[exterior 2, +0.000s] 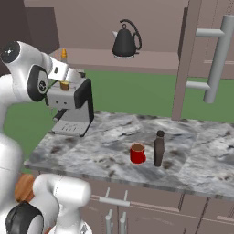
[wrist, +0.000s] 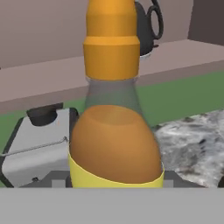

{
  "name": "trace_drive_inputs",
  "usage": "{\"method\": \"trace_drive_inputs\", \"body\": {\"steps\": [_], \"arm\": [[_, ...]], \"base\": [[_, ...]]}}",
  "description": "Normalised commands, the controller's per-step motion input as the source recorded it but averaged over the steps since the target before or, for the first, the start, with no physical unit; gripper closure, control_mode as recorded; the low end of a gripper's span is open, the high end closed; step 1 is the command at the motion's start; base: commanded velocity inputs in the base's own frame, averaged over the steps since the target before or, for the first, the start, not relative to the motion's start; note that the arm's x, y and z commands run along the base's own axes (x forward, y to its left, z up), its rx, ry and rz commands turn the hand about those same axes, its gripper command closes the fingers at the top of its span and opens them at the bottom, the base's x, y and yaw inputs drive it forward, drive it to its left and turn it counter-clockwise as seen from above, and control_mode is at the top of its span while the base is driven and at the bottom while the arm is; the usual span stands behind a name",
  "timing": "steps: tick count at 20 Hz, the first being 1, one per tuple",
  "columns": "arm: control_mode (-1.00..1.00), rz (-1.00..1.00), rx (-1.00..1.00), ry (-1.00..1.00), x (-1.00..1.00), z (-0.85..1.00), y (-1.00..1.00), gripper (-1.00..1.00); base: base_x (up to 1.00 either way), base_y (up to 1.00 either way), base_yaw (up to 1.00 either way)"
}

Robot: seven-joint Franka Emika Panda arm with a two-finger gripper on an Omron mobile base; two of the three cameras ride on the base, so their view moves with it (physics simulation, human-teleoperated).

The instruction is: Pick the syrup bottle and honey bottle from the cabinet and place them next to the mug.

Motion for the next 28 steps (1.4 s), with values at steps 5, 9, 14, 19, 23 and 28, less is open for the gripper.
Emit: {"method": "trace_drive_inputs", "body": {"steps": [5,9,14,19,23,28], "arm": [[-1.0,-0.09,0.0,0.0,-0.22,-0.35,-0.38,1.0],[-1.0,-0.06,0.0,0.0,-0.04,-0.44,-0.33,1.0],[-1.0,-0.04,0.0,0.01,0.0,-0.52,-0.23,1.0],[-1.0,-0.02,0.0,0.04,0.0,-0.58,-0.12,1.0],[-1.0,-0.01,0.0,0.04,0.0,-0.62,-0.08,1.0],[-1.0,-0.01,0.0,0.03,0.01,-0.62,-0.06,1.0]], "base": [[0.0,0.0,0.0],[0.0,0.0,0.0],[0.0,0.0,0.0],[0.0,0.0,0.0],[0.0,0.0,0.0],[0.0,0.0,0.0]]}}
